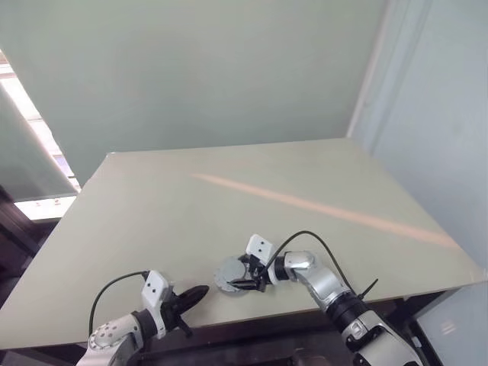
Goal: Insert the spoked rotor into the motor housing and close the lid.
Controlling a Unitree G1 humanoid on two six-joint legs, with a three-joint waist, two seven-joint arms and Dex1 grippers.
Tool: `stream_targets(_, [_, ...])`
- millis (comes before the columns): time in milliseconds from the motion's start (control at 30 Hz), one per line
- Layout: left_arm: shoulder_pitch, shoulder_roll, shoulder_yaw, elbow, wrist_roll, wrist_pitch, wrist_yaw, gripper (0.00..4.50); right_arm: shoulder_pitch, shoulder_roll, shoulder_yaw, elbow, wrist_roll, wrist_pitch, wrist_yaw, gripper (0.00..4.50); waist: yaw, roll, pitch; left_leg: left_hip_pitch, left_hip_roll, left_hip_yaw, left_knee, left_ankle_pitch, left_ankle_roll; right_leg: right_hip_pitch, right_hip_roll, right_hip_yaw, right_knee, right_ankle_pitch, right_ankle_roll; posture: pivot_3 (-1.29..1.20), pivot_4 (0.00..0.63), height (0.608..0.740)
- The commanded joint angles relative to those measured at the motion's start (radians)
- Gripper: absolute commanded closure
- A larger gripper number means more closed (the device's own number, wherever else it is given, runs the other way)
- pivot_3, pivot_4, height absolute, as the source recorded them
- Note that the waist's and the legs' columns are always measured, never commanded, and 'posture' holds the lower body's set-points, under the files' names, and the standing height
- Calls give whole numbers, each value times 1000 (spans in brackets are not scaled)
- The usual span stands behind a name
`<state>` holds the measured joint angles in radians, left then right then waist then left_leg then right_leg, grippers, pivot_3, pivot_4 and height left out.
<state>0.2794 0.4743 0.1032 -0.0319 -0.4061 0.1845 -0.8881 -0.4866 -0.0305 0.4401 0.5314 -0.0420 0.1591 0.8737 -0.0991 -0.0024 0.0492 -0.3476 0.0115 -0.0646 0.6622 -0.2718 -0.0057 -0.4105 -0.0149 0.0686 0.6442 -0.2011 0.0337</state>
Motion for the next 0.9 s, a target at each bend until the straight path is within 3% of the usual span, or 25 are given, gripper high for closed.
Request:
stream_targets(33, [-12,8,11,-30,-6,-8,3,4500,-2,-8,9,-7,-23,7,-19,1298,0,0,0,0,0,0,0,0,0,0,0,0,0,0,0,0,0,740])
stream_targets(900, [-18,-3,-2,-21,-5,-14,4,4500,-33,-61,59,-12,-60,40,44,1298,1,0,0,-1,0,0,-2,0,0,0,-1,0,-3,0,0,0,0,740])
